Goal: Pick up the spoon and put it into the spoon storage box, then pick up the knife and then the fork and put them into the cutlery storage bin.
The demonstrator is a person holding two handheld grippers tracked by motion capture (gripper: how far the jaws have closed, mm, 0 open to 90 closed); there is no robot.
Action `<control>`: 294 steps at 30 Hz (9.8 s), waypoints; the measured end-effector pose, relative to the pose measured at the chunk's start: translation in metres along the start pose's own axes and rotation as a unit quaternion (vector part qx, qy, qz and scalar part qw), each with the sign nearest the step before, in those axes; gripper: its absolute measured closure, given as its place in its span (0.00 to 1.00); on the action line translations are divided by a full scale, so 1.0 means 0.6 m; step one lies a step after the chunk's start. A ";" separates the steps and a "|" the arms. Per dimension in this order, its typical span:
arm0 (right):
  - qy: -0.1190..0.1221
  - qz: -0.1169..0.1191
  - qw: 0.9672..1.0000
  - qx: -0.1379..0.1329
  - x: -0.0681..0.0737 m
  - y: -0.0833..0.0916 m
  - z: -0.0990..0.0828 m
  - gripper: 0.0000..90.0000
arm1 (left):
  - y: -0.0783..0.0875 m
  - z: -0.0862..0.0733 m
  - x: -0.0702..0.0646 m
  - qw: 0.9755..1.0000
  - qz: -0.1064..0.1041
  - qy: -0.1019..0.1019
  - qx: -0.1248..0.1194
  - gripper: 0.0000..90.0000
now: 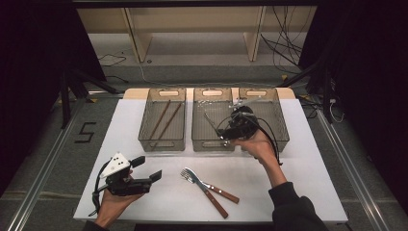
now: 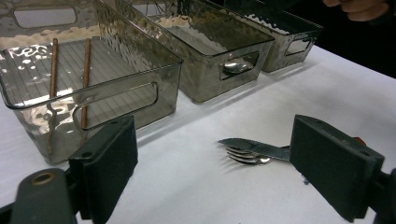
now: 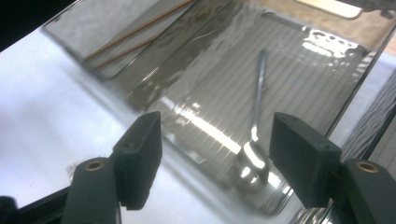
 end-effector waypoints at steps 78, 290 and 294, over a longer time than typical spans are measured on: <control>0.068 0.068 0.992 0.083 0.195 0.001 -0.165 0.27 | 0.000 0.000 -0.002 1.000 -0.003 0.000 -0.002 0.17; -0.143 -0.104 0.984 0.038 -0.188 0.044 -0.032 0.85 | 0.003 0.000 -0.005 1.000 -0.006 -0.006 -0.007 0.17; -0.148 -0.108 0.982 0.044 -0.195 0.040 -0.036 0.85 | 0.003 0.000 -0.006 1.000 -0.006 -0.008 -0.006 0.17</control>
Point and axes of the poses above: each handheld gripper's, and its own axes: y roughly backward along the jaws, z roughly out of its top, x roughly to its left, the point moved 8 cm from there along -y, roughly forward along the jaws, and after that the axes turned 6 degrees about y, right-handed, at the moved point
